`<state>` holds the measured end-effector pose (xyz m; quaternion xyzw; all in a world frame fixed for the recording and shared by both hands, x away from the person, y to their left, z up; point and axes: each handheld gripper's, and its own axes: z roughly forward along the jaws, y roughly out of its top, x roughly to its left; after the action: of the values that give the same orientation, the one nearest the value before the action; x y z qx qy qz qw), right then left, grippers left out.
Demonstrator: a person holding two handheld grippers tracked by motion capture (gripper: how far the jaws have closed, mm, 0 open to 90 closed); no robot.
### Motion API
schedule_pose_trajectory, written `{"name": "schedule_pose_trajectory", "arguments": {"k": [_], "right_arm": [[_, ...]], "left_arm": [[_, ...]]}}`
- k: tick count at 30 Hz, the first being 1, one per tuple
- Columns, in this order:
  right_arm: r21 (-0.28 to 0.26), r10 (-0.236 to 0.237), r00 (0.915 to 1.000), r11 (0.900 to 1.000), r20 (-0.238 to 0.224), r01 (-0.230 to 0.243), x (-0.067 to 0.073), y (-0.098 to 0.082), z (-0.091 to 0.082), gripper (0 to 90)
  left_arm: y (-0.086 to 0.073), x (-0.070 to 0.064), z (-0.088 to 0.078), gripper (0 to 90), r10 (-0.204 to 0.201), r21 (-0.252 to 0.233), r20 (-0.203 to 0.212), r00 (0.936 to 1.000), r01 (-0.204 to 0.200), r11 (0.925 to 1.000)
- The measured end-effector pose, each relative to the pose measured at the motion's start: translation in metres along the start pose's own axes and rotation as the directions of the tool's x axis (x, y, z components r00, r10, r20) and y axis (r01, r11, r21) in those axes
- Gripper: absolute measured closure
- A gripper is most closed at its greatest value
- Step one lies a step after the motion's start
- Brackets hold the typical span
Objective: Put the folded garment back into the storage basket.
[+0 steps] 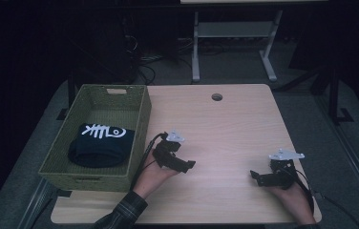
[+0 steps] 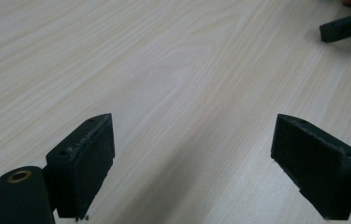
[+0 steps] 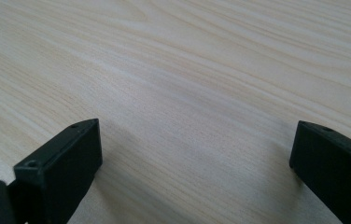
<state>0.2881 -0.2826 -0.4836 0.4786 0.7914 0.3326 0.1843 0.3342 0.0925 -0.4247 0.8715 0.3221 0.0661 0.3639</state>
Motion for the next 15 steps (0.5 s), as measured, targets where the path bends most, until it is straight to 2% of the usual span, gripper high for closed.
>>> {"name": "schedule_pose_trajectory", "arguments": {"k": [9,15], "right_arm": [[0.000,0.000,1.0000,1.000,0.000,0.000,0.000,0.000,0.000,2.0],[0.000,-0.001,1.0000,1.000,0.000,0.001,0.000,0.000,0.000,1.9]], "left_arm": [[-0.017,0.003,0.013,13.1,0.002,-0.011,-0.016,0.9999,-0.002,0.9999],[-0.023,0.001,0.022,13.1,0.027,-0.007,-0.046,0.9986,-0.028,0.9996]]}}
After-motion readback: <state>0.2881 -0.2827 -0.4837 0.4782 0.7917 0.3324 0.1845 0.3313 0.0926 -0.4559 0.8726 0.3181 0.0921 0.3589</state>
